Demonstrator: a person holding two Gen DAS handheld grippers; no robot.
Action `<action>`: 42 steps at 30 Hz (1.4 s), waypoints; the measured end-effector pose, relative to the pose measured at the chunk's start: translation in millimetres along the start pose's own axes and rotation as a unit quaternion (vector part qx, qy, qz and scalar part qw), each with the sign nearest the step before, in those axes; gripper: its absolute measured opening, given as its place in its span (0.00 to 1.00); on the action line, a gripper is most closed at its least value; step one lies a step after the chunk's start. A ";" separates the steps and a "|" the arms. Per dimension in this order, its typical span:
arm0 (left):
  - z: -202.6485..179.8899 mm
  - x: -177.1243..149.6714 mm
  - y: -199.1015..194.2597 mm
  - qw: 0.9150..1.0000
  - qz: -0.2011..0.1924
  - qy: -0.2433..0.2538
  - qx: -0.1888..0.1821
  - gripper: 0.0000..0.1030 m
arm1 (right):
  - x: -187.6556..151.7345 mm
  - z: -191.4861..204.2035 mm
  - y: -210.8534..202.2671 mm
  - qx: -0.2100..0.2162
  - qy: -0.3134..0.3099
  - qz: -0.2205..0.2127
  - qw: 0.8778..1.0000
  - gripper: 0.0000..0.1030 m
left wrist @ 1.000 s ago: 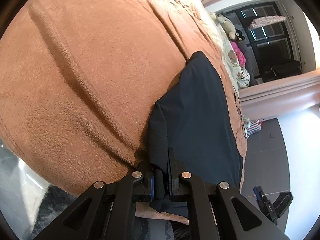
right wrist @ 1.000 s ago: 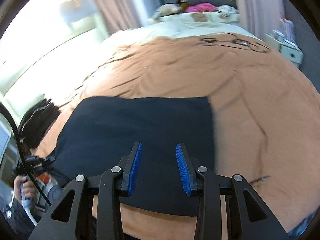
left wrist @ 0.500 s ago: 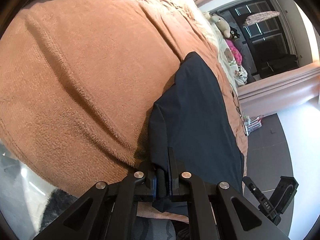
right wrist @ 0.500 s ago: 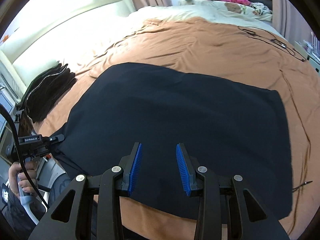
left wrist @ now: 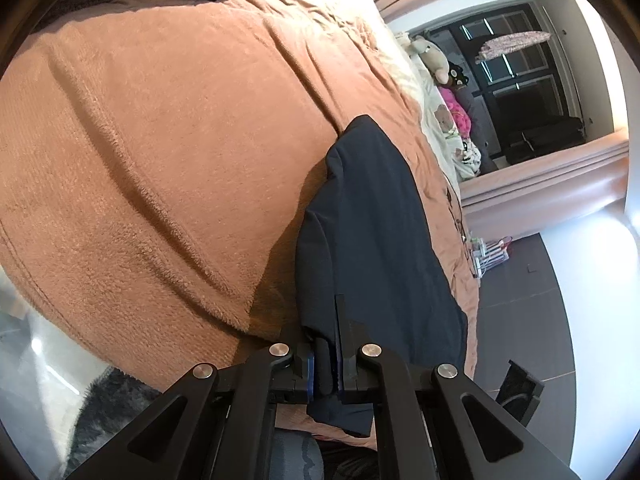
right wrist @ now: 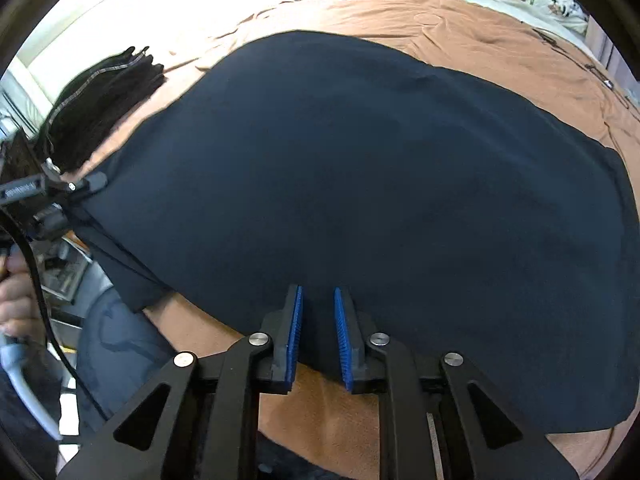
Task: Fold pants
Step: 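Hold the pants with the right tool while the left tool keeps its grip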
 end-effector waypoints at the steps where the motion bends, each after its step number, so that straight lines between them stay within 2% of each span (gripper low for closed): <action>1: 0.6 0.0 0.5 1.000 0.000 -0.001 0.000 0.07 | 7.4 -0.5 -2.0 0.000 -0.001 -0.006 1.000 0.12; 6: 4.9 -2.2 1.7 1.000 0.001 -0.008 0.001 0.06 | 40.8 -14.0 -9.3 -0.004 0.006 -0.025 1.000 0.12; 18: 15.5 -5.7 2.7 0.999 -0.003 -0.037 -0.002 0.06 | 101.1 -73.3 30.8 -0.018 0.042 -0.001 0.999 0.12; 27: 17.2 -8.5 1.8 0.998 -0.006 -0.055 0.002 0.06 | 141.9 -85.1 52.3 -0.031 0.048 0.002 0.998 0.10; 34: 18.3 -8.7 0.8 0.998 -0.006 -0.057 0.003 0.07 | 164.1 -99.3 61.0 -0.055 0.065 -0.001 0.996 0.09; 42: 25.7 -9.4 6.7 0.997 0.003 -0.074 -0.012 0.07 | 166.0 -99.6 65.1 -0.068 0.063 0.005 0.996 0.09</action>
Point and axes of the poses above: each gripper's, at about its wrist camera, not at the fingertips, and y roughly the way its jaws point, z to its left, x to its top, the point moved 8 cm from there along y, roughly the way its jaws point, and after that the axes turned 8 degrees about x, right-handed, at the moved point
